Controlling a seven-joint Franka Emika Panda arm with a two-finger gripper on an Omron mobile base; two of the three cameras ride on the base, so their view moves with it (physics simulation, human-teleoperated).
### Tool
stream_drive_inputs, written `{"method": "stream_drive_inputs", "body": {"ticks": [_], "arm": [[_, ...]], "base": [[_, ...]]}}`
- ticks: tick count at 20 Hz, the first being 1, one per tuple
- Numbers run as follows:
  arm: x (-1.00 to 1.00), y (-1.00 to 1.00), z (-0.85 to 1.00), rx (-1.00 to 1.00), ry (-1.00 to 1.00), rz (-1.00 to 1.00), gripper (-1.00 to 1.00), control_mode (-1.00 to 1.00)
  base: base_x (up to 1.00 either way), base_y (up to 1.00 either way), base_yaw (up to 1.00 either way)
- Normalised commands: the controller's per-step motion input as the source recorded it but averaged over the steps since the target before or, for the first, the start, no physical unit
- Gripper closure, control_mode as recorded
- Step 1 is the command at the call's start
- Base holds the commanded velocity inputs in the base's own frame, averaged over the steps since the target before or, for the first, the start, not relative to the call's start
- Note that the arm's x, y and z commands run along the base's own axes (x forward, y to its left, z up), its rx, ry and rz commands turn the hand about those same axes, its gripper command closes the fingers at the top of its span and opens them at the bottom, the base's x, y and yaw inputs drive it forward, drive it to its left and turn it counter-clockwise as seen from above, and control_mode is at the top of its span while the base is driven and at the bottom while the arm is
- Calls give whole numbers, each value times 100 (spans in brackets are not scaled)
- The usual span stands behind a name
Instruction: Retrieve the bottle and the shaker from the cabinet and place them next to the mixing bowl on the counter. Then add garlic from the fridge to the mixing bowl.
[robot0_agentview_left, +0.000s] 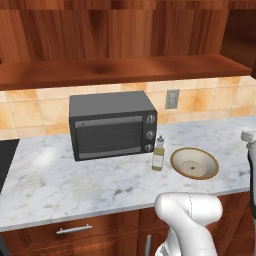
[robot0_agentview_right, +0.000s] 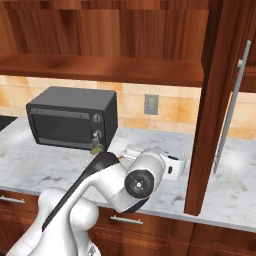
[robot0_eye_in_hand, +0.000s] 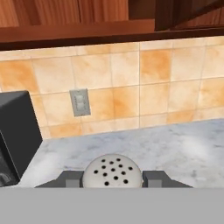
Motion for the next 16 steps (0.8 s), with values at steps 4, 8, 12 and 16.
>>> {"method": "stream_drive_inputs", "body": {"ticks": [4, 8, 12, 16], "arm": [[27, -40, -47, 0, 1, 13, 100, -100], [38, -39, -49, 2, 2, 18, 100, -100], [43, -39, -46, 4, 0, 22, 100, -100], [52, -20, -38, 2, 0, 19, 100, -100]], "base": [[0, 0, 0], [0, 0, 0], [0, 0, 0], [0, 0, 0]]}}
